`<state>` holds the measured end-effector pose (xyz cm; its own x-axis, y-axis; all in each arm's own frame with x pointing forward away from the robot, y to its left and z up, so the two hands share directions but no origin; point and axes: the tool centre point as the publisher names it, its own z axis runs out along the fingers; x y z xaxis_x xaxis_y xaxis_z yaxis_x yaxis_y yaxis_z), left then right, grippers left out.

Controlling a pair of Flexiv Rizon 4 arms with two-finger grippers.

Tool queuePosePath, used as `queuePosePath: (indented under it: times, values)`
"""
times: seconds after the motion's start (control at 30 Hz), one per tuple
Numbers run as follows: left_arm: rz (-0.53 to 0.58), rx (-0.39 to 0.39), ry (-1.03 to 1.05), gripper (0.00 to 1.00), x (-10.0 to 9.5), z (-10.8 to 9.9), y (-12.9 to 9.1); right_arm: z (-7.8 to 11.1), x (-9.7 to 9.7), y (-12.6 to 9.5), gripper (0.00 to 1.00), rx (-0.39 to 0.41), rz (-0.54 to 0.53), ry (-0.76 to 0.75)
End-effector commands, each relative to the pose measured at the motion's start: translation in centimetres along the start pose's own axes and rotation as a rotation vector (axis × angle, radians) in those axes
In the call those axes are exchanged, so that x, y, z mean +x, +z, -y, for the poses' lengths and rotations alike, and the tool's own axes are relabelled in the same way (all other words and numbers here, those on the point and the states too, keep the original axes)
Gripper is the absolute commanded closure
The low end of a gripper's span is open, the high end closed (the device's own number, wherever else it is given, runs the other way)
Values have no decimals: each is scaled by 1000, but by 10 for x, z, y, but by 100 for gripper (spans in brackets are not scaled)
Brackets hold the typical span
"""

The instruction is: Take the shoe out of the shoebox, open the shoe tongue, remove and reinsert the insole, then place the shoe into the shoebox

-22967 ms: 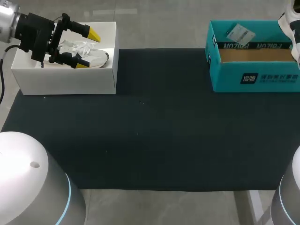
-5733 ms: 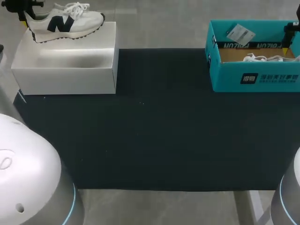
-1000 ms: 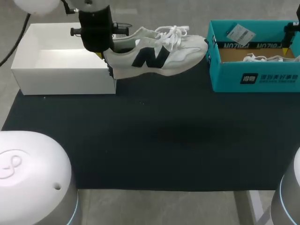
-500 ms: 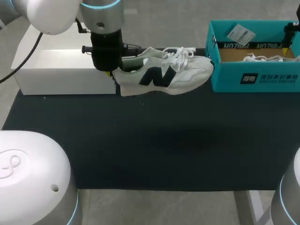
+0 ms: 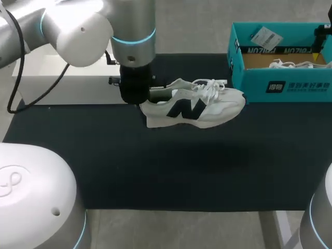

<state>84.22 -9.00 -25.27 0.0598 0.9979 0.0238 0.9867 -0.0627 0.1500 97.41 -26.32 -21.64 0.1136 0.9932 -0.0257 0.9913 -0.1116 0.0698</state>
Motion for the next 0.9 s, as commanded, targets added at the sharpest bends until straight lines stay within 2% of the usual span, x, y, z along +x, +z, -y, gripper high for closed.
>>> queuePosePath:
  times: [0.03,0.33,0.5,0.7,0.9]
  values:
    - [-13,-22,12,100,-8,10,23,1,0,0,0,-2,0,1]
    - [-58,-42,42,100,-13,21,59,1,0,0,0,-2,0,1]
    - [-82,-32,18,100,-22,31,80,1,0,0,0,-2,0,1]
    - [-133,-30,-32,100,-35,41,95,1,0,0,0,-2,0,1]
    - [-127,-18,-54,100,-49,44,104,1,0,0,0,-2,0,1]
